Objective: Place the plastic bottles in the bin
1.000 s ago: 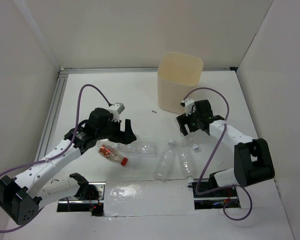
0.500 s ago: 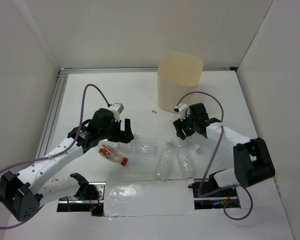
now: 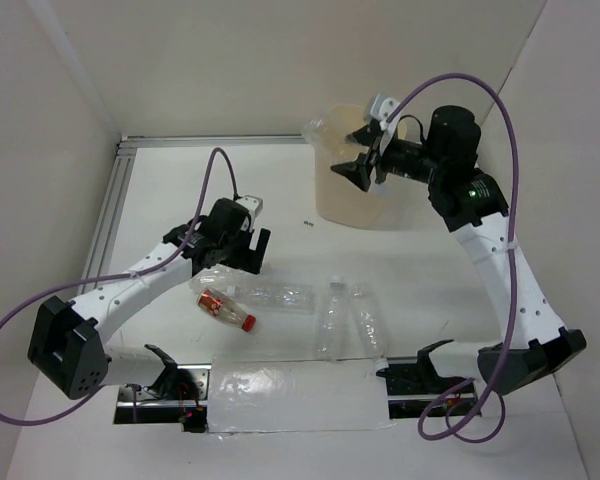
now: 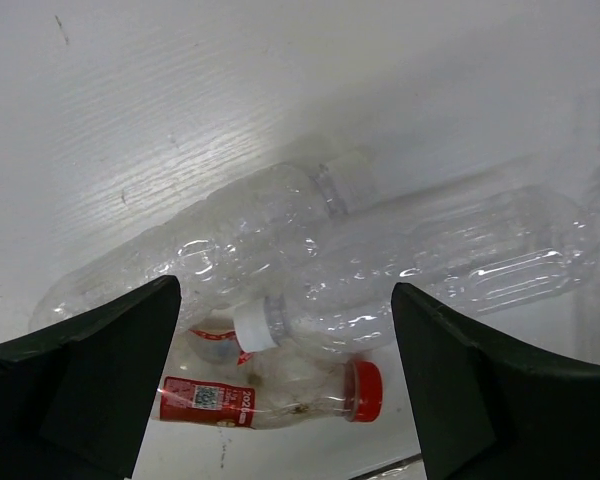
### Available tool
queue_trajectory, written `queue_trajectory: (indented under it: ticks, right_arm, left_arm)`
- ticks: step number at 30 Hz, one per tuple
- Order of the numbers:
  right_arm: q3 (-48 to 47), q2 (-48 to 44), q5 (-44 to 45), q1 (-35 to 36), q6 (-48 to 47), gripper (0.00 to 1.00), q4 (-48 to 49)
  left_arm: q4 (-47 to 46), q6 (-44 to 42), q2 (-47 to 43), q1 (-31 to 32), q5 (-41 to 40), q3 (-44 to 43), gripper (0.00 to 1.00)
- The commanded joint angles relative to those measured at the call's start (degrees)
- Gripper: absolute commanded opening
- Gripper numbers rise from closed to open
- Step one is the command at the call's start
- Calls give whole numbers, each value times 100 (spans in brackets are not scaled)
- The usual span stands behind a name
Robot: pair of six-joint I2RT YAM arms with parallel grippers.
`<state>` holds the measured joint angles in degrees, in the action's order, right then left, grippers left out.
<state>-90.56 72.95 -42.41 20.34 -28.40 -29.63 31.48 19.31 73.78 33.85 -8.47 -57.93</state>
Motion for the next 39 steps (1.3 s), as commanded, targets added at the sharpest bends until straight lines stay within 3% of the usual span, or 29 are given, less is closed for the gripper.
queue_trajectory:
  ticks: [1, 6, 12, 15, 21, 24, 33, 36, 39]
  right_arm:
    - [-23, 482, 716, -442, 976, 18, 1852]
    - [-635, 1851, 437, -1312, 1407, 25, 2620]
    - [-1005, 2819, -135, -1594, 1214, 38, 3007]
    - [-1497, 3278, -416, -1647, 1109, 100, 2227]
    - [-1411, 2744, -417, -1813, 1529, 100, 2172]
    - [-1394, 2506, -855, -2033, 1863, 100, 1900]
    - [407, 1047, -1418, -2464, 1926, 100, 1917]
    - [829, 704, -1638, -2578, 1821, 100, 1768]
    - [1023, 405, -1963, -2684, 1445, 100, 1426]
  left_arm:
    - [-159, -812, 198, -193, 71, -157, 99]
    - [-160, -1403, 681, -317, 197, -394, 99]
    - [-47, -1720, 1076, -317, 197, -649, 99]
    - [15, -1773, 1287, -317, 197, -711, 99]
    - [147, -1834, 1604, -204, 249, -763, 99]
    - [340, -1834, 1815, -54, 310, -824, 98]
    - [701, -1887, 2852, 228, 426, -1062, 95]
    - [754, -1834, 3177, 228, 372, -1264, 89]
    - [807, -1712, 3327, 228, 197, -1405, 66]
